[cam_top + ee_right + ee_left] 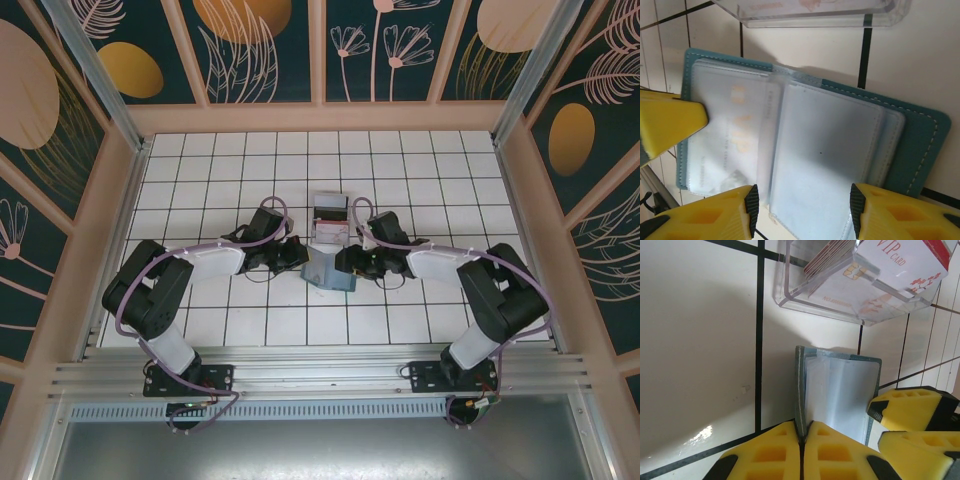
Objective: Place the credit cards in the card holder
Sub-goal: Flip over the card slot in the card holder.
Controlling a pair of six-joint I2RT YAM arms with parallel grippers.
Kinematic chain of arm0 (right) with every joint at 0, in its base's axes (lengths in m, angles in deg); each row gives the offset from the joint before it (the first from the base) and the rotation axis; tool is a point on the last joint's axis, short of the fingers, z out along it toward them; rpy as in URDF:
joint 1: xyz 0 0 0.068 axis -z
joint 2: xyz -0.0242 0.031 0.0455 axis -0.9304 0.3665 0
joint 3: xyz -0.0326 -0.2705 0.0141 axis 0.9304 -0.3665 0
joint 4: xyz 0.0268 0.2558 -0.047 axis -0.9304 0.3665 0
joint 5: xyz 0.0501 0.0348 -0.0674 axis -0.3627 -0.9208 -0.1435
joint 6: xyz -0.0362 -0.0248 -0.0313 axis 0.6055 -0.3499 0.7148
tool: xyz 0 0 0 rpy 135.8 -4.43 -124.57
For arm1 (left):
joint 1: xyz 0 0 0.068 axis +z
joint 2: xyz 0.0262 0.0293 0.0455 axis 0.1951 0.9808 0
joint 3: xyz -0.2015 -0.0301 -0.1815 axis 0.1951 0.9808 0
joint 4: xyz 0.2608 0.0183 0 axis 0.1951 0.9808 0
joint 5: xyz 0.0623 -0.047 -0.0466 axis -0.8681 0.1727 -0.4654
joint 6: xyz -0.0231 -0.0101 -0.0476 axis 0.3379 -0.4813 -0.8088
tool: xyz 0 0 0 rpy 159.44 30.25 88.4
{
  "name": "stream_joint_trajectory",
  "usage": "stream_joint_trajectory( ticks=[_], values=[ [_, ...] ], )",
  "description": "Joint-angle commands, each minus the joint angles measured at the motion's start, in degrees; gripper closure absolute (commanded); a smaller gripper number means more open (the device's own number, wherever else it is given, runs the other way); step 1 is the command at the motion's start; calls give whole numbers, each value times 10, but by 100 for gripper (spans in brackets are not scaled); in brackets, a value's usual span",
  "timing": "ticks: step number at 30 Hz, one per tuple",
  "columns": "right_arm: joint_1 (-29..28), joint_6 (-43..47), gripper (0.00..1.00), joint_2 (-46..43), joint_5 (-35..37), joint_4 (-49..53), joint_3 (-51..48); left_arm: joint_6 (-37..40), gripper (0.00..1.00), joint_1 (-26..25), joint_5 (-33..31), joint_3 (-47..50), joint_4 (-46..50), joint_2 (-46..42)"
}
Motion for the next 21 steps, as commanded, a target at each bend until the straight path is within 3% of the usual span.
stream_joint_trajectory(
  ticks=[1,7,21],
  values=[
    [3,8,46,4,21,24,15,-6,95,-1,-18,3,10,2],
    [3,11,46,-5,41,42,19,-6,95,-1,-17,1,7,6],
    [-11,-2,45,30,1,5,48,-25,95,-2,-5,22,-23,7]
  ],
)
